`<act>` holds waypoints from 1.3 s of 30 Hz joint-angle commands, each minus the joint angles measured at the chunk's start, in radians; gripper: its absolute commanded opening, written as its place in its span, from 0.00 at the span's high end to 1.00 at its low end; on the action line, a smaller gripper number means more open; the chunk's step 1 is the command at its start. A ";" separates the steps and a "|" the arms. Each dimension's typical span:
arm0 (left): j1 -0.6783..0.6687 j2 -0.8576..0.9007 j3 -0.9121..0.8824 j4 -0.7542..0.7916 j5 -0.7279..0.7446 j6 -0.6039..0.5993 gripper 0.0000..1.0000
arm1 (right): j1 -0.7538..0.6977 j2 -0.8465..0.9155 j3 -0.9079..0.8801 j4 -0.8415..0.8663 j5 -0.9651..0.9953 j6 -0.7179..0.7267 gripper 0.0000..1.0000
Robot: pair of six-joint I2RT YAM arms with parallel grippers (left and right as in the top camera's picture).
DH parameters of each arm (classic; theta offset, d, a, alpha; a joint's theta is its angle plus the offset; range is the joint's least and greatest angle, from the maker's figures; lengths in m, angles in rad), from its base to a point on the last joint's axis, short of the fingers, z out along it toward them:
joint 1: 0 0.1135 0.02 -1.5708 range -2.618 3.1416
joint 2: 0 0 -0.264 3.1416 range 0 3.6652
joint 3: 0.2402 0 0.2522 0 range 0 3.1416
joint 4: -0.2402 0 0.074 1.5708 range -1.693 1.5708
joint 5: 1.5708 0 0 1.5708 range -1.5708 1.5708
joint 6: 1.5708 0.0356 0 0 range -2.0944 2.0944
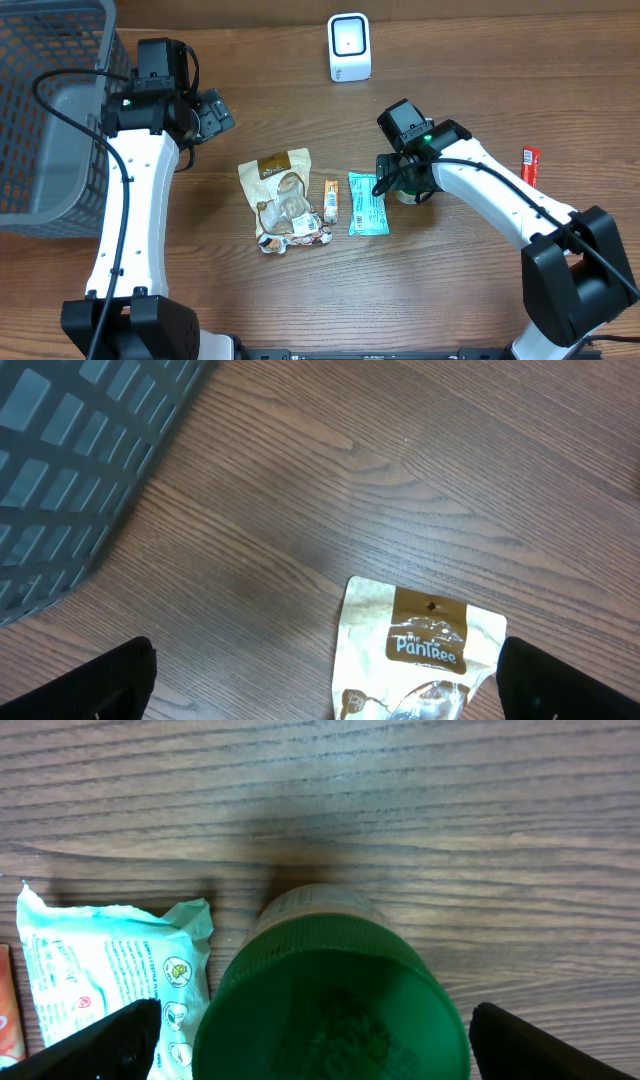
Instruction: Scan the item barcode
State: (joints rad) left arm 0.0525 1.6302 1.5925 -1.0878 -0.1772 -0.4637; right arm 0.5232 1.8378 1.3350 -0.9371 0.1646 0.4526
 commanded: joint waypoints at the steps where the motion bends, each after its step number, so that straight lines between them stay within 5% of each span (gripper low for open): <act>1: 0.000 -0.016 0.008 0.000 -0.013 0.004 0.00 | -0.002 0.003 0.006 0.001 -0.009 0.037 0.00; 8: 0.000 -0.016 0.008 0.000 -0.013 0.004 0.00 | -0.015 0.004 0.006 -0.003 -0.009 0.177 0.04; 39: 0.000 -0.016 0.008 0.000 -0.013 0.004 0.00 | -0.015 0.005 -0.081 0.122 -0.008 0.176 0.24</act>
State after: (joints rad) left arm 0.0525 1.6302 1.5925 -1.0878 -0.1772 -0.4637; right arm 0.5110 1.8397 1.2598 -0.8268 0.1562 0.6250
